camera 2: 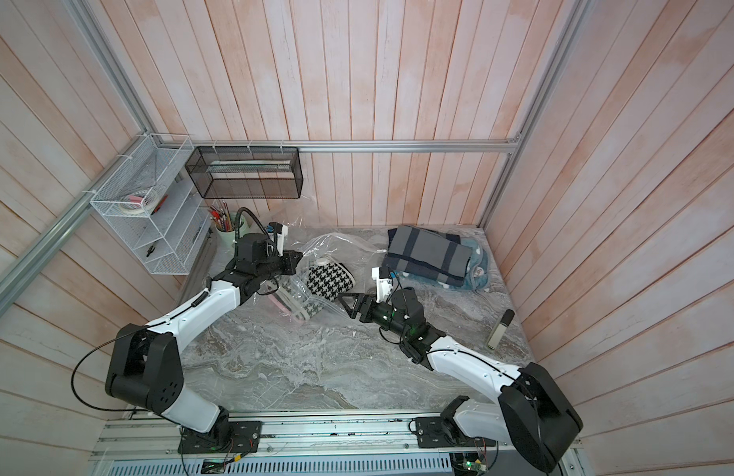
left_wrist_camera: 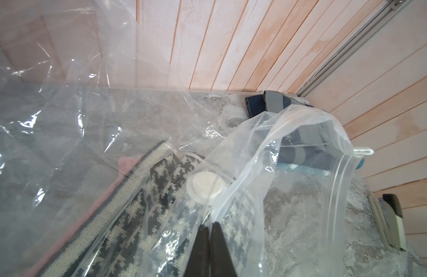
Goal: Take the blanket out of the vacuum bag
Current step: Take out the blanket from the vacuum bag.
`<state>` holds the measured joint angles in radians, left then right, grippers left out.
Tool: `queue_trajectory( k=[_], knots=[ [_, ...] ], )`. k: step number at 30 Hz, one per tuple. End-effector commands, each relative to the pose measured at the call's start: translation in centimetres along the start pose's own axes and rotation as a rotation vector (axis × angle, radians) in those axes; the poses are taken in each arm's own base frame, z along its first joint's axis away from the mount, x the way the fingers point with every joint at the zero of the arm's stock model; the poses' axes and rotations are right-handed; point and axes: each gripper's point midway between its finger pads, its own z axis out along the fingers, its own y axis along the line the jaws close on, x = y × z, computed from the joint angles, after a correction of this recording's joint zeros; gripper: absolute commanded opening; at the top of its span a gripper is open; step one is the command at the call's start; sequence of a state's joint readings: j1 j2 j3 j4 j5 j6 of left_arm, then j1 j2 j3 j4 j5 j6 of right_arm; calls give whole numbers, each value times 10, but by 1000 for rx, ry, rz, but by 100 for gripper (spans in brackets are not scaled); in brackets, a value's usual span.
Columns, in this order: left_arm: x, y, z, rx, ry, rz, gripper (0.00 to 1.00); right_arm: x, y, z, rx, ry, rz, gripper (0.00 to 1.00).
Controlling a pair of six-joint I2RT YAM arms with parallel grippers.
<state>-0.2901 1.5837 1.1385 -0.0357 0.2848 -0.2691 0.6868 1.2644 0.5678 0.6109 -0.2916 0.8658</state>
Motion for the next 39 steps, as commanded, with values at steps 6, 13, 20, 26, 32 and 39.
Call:
queue_trajectory(
  k=[6,13,20,26,32,39],
  knots=[
    [-13,-18,-22,83,-124,-10,0,5,-39,60,-71,-66,172,78],
    [4,-14,-24,77,-129,-23,0,28,-62,89,-167,-51,381,72],
    [4,-15,-28,81,-163,-13,0,51,-72,98,-151,-23,427,71],
    [6,-15,-27,84,-157,-19,0,54,-75,111,-150,11,443,71],
    [10,-14,-27,75,-150,-13,0,68,-100,106,-3,34,485,71],
    [16,-12,-23,78,-133,-19,0,78,-114,119,63,69,476,71]
  ],
)
